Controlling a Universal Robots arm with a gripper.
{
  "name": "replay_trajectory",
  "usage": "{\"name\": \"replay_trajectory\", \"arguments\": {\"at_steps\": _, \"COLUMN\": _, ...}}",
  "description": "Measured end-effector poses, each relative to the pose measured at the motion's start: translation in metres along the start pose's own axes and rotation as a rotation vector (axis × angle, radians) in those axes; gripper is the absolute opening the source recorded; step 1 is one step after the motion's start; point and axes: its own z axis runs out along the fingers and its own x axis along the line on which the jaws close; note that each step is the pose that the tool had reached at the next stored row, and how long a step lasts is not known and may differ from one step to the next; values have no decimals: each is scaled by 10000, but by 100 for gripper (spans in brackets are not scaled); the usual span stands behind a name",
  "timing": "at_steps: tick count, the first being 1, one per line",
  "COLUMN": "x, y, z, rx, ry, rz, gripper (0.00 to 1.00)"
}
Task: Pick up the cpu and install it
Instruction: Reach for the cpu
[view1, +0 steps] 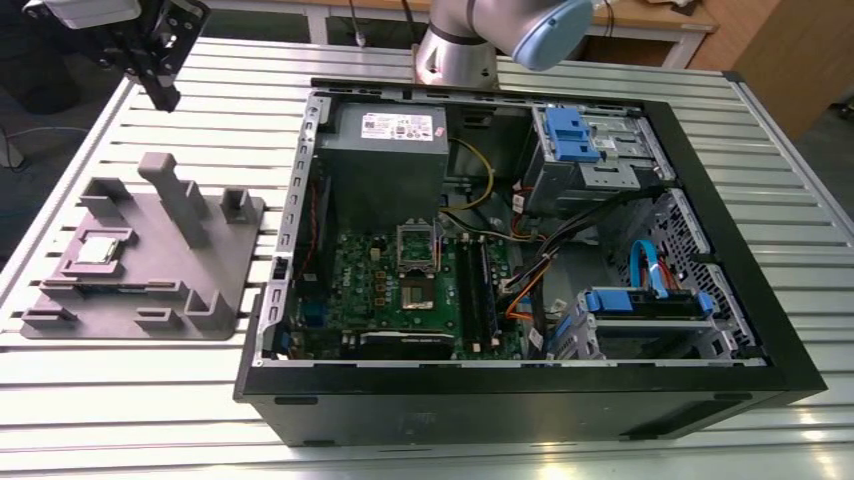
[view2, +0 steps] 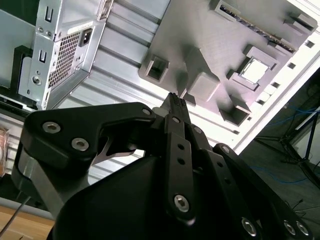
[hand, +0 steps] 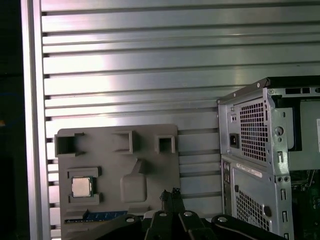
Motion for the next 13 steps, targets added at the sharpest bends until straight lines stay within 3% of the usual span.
{"name": "replay_trajectory", "arguments": {"at_steps": 9, "x": 101, "y": -8, "z": 1, "rx": 0, "ry": 1, "rz": 1, "gripper": 11}}
{"name": "replay_trajectory", "arguments": {"at_steps": 13, "x": 102, "y": -8, "z": 1, "rx": 0, "ry": 0, "rz": 1, "gripper": 11}}
